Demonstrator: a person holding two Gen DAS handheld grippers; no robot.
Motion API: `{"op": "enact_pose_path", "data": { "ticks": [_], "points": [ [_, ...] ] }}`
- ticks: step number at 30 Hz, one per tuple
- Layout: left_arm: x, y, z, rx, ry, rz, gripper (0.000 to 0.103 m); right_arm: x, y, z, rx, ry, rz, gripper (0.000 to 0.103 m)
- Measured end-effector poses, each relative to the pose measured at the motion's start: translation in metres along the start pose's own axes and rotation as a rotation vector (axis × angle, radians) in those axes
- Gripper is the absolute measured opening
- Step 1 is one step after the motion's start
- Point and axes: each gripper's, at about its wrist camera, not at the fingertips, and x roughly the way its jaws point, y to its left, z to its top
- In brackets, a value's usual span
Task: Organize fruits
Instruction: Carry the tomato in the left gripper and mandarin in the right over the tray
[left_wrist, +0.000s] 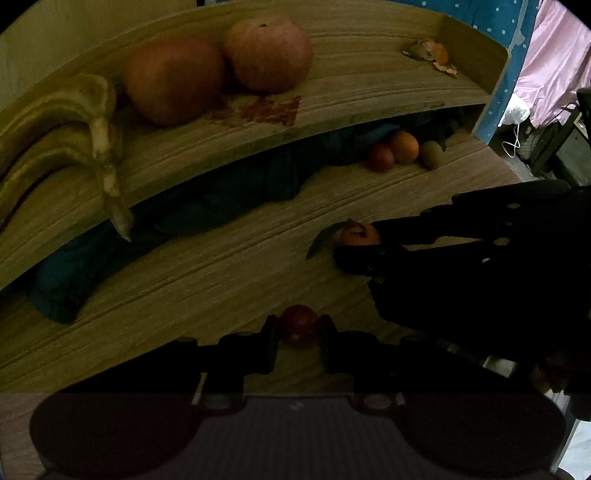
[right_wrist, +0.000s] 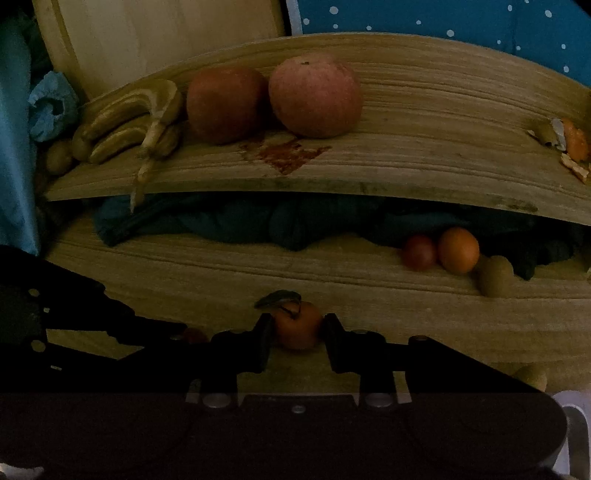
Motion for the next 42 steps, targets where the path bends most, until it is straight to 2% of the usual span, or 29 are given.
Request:
{"op": "enact_pose_path", "data": {
  "ticks": [7, 18, 32, 38, 42],
  "points": [
    [-0.009, 0.001, -0.005, 0.01, -0.016, -0.001, 0.025, -0.017, 0.004, -0.006, 0.019, -0.024, -0.021, 0.031],
    [-0.038, -0.002, -0.016, 0.073, -0.074, -0.05, 0.025, -0.069, 0.022, -0.033, 0.093, -0.098, -0.12, 0.031],
    [-0.058, -0.039, -0.032, 0.258, -0.102, -0.175, 0.025, -0.133, 0.048, -0.093, 0.259, -0.154, -0.287, 0.031],
    [-0.057, -0.065, -0.041, 0.337, -0.079, -0.235, 0.025, -0.154, 0.049, -0.125, 0.355, -0.153, -0.358, 0.031],
    [-0.057, -0.079, -0.047, 0.384, -0.063, -0.255, 0.025, -0.161, 0.049, -0.141, 0.396, -0.14, -0.375, 0.031]
  ]
}}
